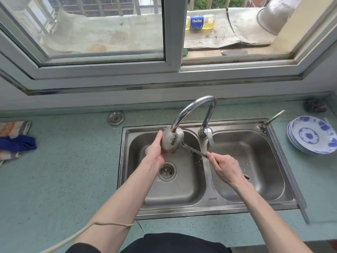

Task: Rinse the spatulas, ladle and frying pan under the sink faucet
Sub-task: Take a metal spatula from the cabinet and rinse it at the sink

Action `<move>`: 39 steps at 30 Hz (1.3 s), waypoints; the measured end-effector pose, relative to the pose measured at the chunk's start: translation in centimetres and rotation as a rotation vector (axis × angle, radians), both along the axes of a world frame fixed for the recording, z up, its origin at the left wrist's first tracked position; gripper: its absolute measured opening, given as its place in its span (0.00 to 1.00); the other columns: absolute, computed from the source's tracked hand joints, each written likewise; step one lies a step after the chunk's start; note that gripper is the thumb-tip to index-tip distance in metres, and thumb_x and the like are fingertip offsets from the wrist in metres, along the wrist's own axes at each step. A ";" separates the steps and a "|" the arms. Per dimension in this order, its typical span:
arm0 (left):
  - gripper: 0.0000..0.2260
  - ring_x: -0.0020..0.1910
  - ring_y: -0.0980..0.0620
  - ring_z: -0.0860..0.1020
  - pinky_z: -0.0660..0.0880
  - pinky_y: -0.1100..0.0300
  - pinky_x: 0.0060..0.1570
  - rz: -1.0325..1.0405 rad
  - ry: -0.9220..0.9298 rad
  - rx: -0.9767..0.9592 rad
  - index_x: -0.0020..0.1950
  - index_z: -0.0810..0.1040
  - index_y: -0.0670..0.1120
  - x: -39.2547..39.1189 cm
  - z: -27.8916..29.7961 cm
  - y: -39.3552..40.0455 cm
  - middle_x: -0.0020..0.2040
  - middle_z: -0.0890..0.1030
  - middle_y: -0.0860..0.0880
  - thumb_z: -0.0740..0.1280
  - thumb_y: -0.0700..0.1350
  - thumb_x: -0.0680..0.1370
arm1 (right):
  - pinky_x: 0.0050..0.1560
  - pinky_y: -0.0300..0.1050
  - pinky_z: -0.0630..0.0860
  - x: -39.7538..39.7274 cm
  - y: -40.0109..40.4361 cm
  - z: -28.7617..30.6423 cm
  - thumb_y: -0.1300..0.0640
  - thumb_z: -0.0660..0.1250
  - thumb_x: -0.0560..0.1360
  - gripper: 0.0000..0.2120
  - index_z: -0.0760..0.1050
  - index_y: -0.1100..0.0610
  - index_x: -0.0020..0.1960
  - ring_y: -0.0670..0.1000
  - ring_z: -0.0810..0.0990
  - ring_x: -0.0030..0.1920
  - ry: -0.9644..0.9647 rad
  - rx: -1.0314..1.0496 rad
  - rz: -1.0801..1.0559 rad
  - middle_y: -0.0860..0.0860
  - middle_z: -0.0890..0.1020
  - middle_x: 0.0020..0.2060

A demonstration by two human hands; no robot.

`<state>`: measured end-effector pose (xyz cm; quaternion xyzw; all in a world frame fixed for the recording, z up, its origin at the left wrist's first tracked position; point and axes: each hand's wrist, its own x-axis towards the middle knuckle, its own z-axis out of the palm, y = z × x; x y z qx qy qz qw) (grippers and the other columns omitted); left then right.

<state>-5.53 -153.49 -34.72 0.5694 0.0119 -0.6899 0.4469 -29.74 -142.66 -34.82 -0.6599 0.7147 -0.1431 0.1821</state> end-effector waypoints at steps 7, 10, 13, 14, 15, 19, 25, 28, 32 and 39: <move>0.10 0.51 0.44 0.81 0.82 0.51 0.41 0.082 0.023 0.021 0.56 0.75 0.40 -0.1 1.0 -0.4 0.58 0.81 0.40 0.56 0.43 0.87 | 0.39 0.54 0.72 0.9 -0.7 0.1 0.39 0.53 0.84 0.24 0.68 0.53 0.38 0.68 0.78 0.44 -0.015 0.080 -0.065 0.55 0.81 0.34; 0.07 0.44 0.48 0.82 0.81 0.59 0.30 0.087 0.059 -0.008 0.57 0.77 0.40 -0.1 1.2 -0.3 0.50 0.83 0.43 0.60 0.40 0.86 | 0.41 0.54 0.74 1.6 -1.0 0.4 0.38 0.53 0.84 0.24 0.64 0.51 0.35 0.67 0.78 0.44 -0.027 0.111 -0.089 0.53 0.79 0.32; 0.08 0.38 0.51 0.84 0.81 0.61 0.31 0.025 0.061 -0.034 0.60 0.79 0.38 -0.3 0.8 0.1 0.49 0.84 0.42 0.68 0.36 0.81 | 0.39 0.52 0.72 2.0 -1.2 0.4 0.37 0.54 0.84 0.25 0.65 0.54 0.36 0.65 0.78 0.42 -0.020 0.105 -0.101 0.51 0.78 0.31; 0.06 0.36 0.51 0.84 0.81 0.62 0.31 0.011 0.050 -0.027 0.56 0.80 0.39 -0.3 0.6 0.3 0.47 0.84 0.43 0.70 0.36 0.79 | 0.38 0.52 0.70 2.1 -1.1 0.3 0.37 0.55 0.84 0.26 0.64 0.54 0.35 0.64 0.78 0.41 -0.023 0.101 -0.107 0.49 0.76 0.29; 0.05 0.35 0.52 0.84 0.81 0.62 0.31 0.002 0.042 -0.013 0.53 0.80 0.41 -0.3 0.5 0.6 0.46 0.84 0.43 0.71 0.37 0.78 | 0.38 0.51 0.69 2.1 -1.1 0.3 0.37 0.55 0.83 0.27 0.63 0.54 0.34 0.63 0.77 0.39 -0.033 0.102 -0.116 0.49 0.74 0.28; 0.07 0.40 0.50 0.85 0.84 0.59 0.40 -0.034 0.097 -0.003 0.53 0.81 0.41 -0.6 -0.3 1.7 0.47 0.85 0.42 0.74 0.39 0.77 | 0.43 0.51 0.75 2.9 -1.4 0.7 0.34 0.55 0.82 0.27 0.70 0.54 0.36 0.60 0.78 0.41 -0.060 0.164 -0.153 0.49 0.79 0.31; 0.07 0.48 0.45 0.85 0.82 0.54 0.51 -0.183 0.083 -0.027 0.53 0.80 0.41 -1.6 -0.9 2.8 0.46 0.84 0.45 0.74 0.40 0.78 | 0.49 0.48 0.74 4.3 -2.1 1.9 0.35 0.56 0.82 0.25 0.79 0.49 0.38 0.57 0.83 0.48 -0.079 0.288 -0.212 0.47 0.84 0.37; 0.08 0.48 0.45 0.85 0.82 0.54 0.52 -0.251 0.032 -0.059 0.55 0.80 0.39 -2.2 -1.1 3.2 0.49 0.85 0.42 0.74 0.40 0.78 | 0.49 0.49 0.73 5.2 -2.2 2.2 0.38 0.55 0.83 0.22 0.80 0.48 0.42 0.59 0.83 0.50 -0.080 0.309 -0.250 0.49 0.84 0.39; 0.12 0.44 0.46 0.87 0.84 0.56 0.44 -0.226 -0.056 -0.087 0.60 0.78 0.37 -2.8 -1.2 3.2 0.49 0.86 0.40 0.73 0.38 0.78 | 0.48 0.50 0.74 6.2 -1.6 2.2 0.42 0.56 0.84 0.19 0.81 0.50 0.46 0.61 0.82 0.52 -0.103 0.283 -0.267 0.51 0.85 0.44; 0.06 0.40 0.47 0.87 0.84 0.56 0.40 -0.300 -0.135 -0.026 0.52 0.81 0.38 -3.1 -1.5 3.3 0.43 0.87 0.41 0.73 0.39 0.78 | 0.47 0.52 0.74 7.1 -0.2 2.0 0.47 0.58 0.85 0.16 0.81 0.54 0.49 0.60 0.81 0.53 -0.046 0.195 -0.211 0.54 0.82 0.49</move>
